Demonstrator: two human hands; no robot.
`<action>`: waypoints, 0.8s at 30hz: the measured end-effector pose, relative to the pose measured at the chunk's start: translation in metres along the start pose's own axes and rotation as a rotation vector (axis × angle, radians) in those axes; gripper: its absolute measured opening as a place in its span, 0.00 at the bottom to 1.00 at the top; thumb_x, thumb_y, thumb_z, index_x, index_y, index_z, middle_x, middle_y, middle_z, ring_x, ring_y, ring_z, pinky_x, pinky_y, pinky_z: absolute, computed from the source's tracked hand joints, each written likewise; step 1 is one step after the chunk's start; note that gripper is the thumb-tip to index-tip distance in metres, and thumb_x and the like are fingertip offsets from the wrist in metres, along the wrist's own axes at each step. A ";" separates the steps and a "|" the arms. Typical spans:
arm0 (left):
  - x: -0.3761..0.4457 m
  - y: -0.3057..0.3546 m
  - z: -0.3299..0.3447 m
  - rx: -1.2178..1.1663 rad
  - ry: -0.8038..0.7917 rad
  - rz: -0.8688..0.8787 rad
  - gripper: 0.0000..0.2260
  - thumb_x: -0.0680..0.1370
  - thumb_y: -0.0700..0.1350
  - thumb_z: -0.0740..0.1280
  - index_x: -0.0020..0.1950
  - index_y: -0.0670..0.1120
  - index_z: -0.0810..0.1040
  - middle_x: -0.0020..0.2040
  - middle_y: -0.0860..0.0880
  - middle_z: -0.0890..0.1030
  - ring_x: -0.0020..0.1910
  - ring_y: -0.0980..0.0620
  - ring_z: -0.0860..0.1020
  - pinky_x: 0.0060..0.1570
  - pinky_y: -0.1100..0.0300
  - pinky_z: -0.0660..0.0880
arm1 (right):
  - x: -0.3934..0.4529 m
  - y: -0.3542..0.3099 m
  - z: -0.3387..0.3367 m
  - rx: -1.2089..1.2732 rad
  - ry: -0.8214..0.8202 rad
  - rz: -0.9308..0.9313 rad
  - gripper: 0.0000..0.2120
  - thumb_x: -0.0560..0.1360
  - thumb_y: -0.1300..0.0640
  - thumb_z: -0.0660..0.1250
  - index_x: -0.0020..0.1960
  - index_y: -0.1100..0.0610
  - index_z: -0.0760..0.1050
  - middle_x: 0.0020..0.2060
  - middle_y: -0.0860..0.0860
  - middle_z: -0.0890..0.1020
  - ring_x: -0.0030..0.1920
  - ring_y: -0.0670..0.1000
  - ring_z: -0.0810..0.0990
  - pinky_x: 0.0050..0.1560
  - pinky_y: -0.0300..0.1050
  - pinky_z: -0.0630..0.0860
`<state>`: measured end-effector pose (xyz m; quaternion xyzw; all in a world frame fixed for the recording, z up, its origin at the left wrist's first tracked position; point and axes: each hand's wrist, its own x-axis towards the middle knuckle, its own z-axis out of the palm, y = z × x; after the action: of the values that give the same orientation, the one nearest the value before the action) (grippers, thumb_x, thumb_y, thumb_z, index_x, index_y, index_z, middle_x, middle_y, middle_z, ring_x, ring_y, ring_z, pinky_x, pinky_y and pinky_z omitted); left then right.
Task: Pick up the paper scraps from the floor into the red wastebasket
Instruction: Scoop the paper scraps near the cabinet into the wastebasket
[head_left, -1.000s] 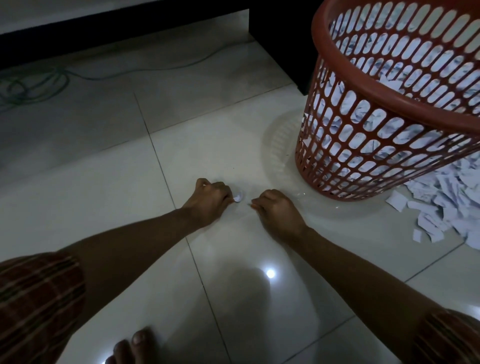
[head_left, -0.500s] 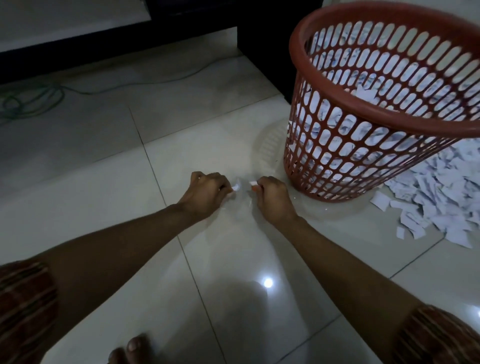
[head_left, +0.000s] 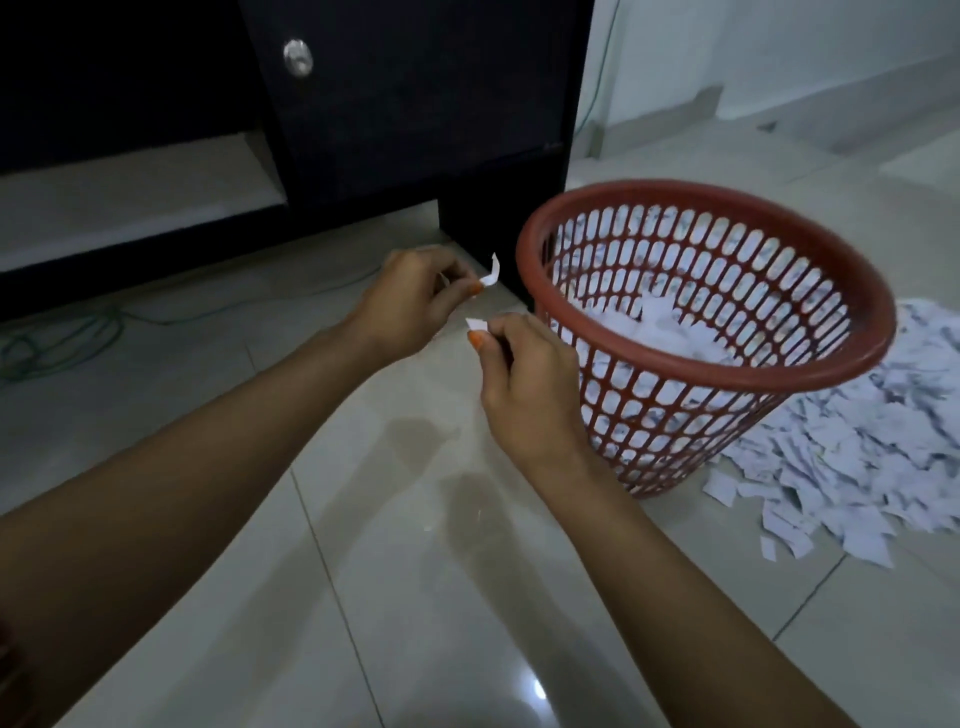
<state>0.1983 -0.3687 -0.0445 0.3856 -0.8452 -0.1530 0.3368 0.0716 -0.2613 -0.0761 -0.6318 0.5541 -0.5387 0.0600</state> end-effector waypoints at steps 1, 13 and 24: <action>0.008 0.008 -0.007 -0.014 0.006 0.019 0.04 0.78 0.45 0.69 0.47 0.45 0.81 0.39 0.58 0.78 0.38 0.62 0.77 0.37 0.73 0.71 | 0.008 -0.006 -0.009 0.003 0.021 0.006 0.07 0.79 0.61 0.65 0.42 0.60 0.76 0.35 0.48 0.74 0.35 0.44 0.69 0.36 0.31 0.63; 0.051 0.085 0.002 -0.072 -0.090 0.069 0.05 0.74 0.46 0.72 0.47 0.46 0.83 0.39 0.62 0.78 0.39 0.65 0.80 0.40 0.71 0.77 | 0.072 0.006 -0.125 -0.265 0.036 0.348 0.06 0.73 0.58 0.73 0.44 0.54 0.76 0.35 0.50 0.81 0.34 0.43 0.79 0.29 0.28 0.68; 0.052 0.091 0.016 -0.065 -0.196 0.090 0.09 0.77 0.45 0.68 0.56 0.48 0.82 0.55 0.52 0.82 0.54 0.56 0.80 0.56 0.53 0.79 | 0.070 0.009 -0.129 -0.596 -0.235 0.400 0.07 0.78 0.54 0.67 0.46 0.54 0.83 0.45 0.51 0.83 0.42 0.50 0.79 0.45 0.44 0.73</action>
<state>0.1121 -0.3482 0.0145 0.3192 -0.8853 -0.2018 0.2713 -0.0440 -0.2515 0.0137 -0.5583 0.7884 -0.2552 0.0408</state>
